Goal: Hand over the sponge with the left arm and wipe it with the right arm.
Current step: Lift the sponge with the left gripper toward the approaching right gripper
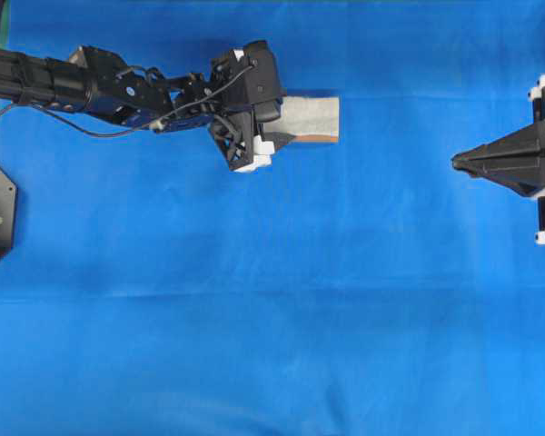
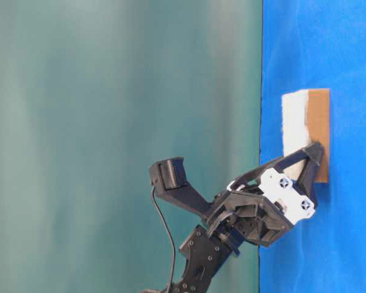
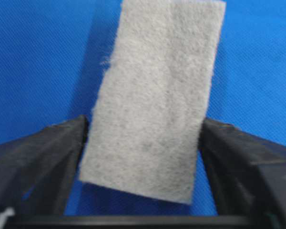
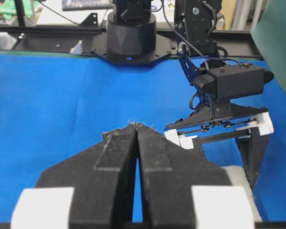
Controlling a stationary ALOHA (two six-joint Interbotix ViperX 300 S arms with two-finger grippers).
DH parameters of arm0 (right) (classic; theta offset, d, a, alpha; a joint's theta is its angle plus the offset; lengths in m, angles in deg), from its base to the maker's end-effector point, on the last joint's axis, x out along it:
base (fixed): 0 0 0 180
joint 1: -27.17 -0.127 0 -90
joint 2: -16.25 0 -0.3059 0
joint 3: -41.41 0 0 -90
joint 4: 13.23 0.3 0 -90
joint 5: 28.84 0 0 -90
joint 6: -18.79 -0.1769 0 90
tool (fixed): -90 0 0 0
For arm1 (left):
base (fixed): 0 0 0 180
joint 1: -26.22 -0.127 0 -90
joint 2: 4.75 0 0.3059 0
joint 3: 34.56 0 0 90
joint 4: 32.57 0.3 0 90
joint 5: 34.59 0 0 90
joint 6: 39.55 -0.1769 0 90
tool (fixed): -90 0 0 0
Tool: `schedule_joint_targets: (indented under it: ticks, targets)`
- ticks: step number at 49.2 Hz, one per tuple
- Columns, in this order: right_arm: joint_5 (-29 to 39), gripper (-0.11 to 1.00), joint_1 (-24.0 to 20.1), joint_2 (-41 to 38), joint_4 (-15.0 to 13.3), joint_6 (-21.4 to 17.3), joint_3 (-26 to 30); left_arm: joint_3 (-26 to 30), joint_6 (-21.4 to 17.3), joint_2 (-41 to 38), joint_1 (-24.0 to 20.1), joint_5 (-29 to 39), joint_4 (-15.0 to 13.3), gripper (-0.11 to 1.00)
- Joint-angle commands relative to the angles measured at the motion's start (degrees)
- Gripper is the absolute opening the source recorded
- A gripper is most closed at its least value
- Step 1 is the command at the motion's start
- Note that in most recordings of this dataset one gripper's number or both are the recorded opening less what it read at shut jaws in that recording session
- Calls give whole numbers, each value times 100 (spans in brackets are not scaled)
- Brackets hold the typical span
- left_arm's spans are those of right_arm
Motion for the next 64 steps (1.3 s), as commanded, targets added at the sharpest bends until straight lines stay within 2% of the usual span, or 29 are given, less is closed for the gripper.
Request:
schedule_joint_targets:
  ticks: [1, 5, 8, 16, 25, 36, 44, 50, 54, 64]
  targets:
    - [-26, 0, 9, -18, -9, -9, 97, 132, 9, 105, -35, 176, -9, 68]
    - [-26, 0, 9, -26, -9, -9, 97, 141, 0, 123, -35, 185, 0, 48]
    - [-26, 0, 9, -26, -9, -9, 97, 141, -9, 149, -35, 193, 0, 41]
    - [-18, 0, 9, -35, -9, -9, 97, 141, 44, 352, -9, 378, 0, 40]
    - [-18, 0, 9, -35, -9, -9, 97, 141, 290, 940, 114, 888, 0, 40]
    - [-9, 0, 97, -35, -9, 9, 105, 114, 448, 1846, 527, 1494, -35, 40]
    - [44, 0, 246, -70, -9, 9, 105, 105, 905, 2206, 940, 1775, -44, 40]
    - [62, 0, 264, -123, -9, 9, 114, 97, 1371, 2268, 1248, 1793, -44, 40]
    - [62, 0, 264, -176, -9, -9, 132, 97, 1547, 2259, 1397, 1811, -44, 40]
    - [62, 0, 272, -466, 18, -132, 325, 79, 1617, 2268, 1433, 1811, -44, 40]
